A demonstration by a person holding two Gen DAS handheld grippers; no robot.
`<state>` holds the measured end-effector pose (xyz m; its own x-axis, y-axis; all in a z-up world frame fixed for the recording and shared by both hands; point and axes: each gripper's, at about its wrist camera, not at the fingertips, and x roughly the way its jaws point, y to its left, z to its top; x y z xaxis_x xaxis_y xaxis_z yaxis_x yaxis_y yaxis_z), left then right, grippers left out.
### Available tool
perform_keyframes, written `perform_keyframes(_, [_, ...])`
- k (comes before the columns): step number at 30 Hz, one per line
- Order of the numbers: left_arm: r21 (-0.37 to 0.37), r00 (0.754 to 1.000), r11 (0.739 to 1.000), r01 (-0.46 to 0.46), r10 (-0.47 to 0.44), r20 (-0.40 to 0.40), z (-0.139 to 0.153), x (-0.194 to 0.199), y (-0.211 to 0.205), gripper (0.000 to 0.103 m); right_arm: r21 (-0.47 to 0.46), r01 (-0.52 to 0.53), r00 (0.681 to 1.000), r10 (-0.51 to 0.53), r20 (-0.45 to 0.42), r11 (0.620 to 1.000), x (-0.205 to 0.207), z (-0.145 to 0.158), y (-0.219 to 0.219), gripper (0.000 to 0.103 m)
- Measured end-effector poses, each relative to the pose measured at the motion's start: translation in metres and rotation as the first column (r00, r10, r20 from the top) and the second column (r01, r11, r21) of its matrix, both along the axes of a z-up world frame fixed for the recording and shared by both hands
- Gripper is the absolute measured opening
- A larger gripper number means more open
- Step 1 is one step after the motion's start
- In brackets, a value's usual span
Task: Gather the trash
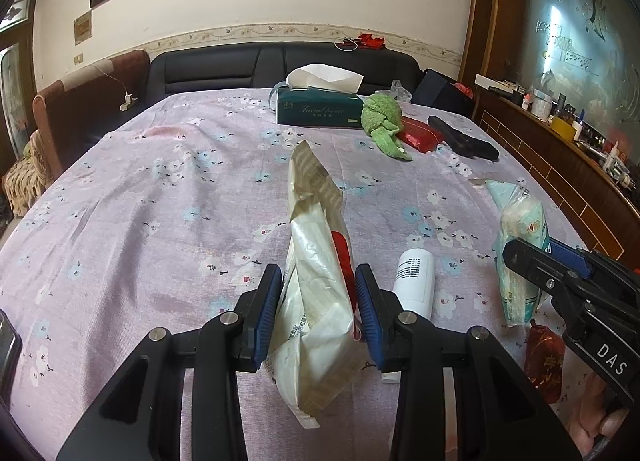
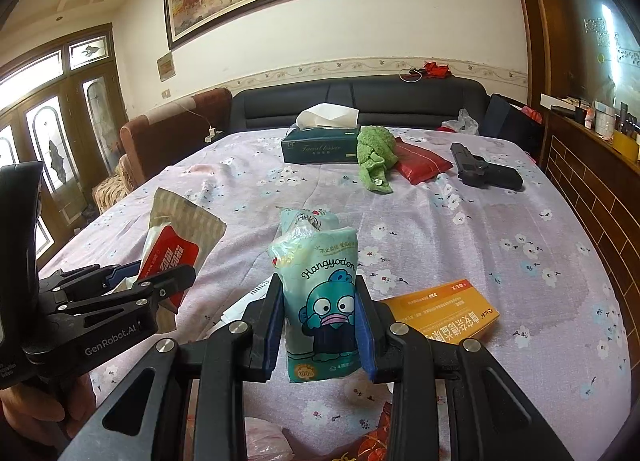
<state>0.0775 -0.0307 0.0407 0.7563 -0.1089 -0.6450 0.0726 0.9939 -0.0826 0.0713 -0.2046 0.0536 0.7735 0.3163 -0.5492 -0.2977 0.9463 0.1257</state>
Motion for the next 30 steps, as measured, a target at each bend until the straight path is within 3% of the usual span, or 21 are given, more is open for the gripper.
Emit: perform_keyframes(30, [0.029, 1.000, 1.000, -0.007, 0.007, 0.008, -0.0002, 0.0001, -0.0004, 0.036, -0.026, 0.017, 1.000, -0.017, 0.012, 1.000, 0.0008, -0.0007, -0.0014, 0.034])
